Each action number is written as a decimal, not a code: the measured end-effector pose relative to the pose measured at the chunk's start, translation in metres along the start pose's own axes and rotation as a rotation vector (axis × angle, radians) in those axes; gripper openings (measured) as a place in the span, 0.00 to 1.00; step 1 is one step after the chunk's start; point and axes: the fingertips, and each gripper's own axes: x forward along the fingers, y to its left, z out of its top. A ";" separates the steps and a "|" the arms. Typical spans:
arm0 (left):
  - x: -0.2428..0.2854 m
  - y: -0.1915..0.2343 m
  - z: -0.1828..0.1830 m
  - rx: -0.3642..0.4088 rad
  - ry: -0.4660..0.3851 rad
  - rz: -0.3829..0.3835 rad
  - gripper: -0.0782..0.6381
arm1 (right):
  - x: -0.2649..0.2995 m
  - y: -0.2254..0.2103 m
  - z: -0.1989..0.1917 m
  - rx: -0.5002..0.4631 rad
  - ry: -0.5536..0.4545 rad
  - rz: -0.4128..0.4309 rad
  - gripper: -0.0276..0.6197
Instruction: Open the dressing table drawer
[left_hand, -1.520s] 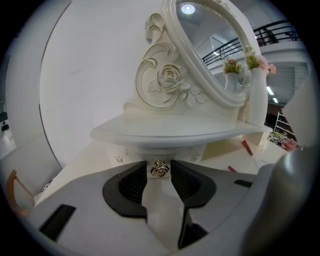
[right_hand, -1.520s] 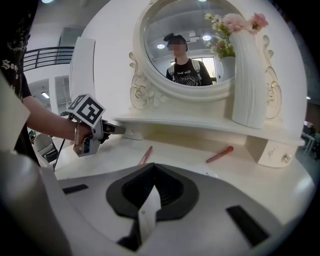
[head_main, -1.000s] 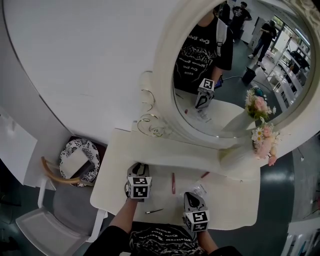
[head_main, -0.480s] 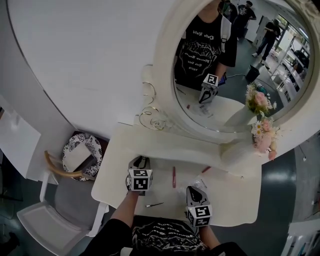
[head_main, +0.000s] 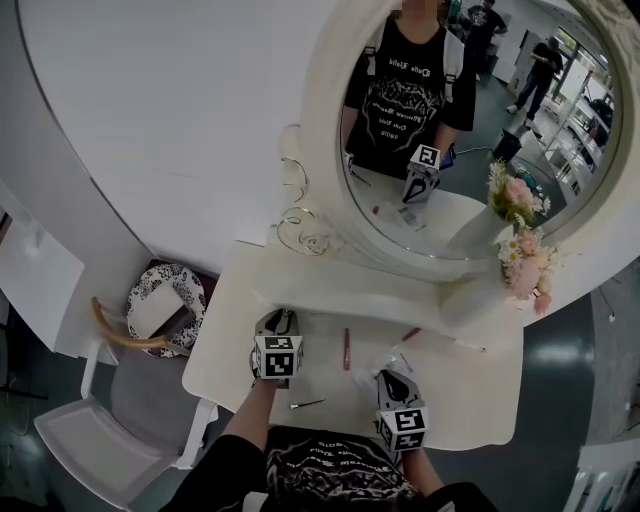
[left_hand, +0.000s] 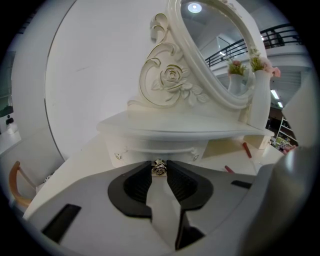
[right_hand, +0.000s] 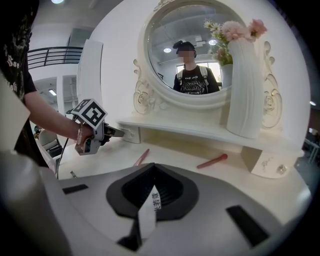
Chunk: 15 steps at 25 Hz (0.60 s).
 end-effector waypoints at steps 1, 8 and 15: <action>0.000 0.000 -0.001 -0.001 -0.002 -0.002 0.25 | -0.001 -0.001 0.000 -0.002 0.001 0.000 0.06; -0.005 -0.002 -0.004 0.002 -0.010 -0.011 0.25 | -0.001 -0.003 0.005 -0.019 -0.008 0.015 0.06; -0.008 -0.003 -0.007 0.001 0.002 -0.011 0.25 | -0.001 0.000 0.001 -0.023 -0.001 0.030 0.06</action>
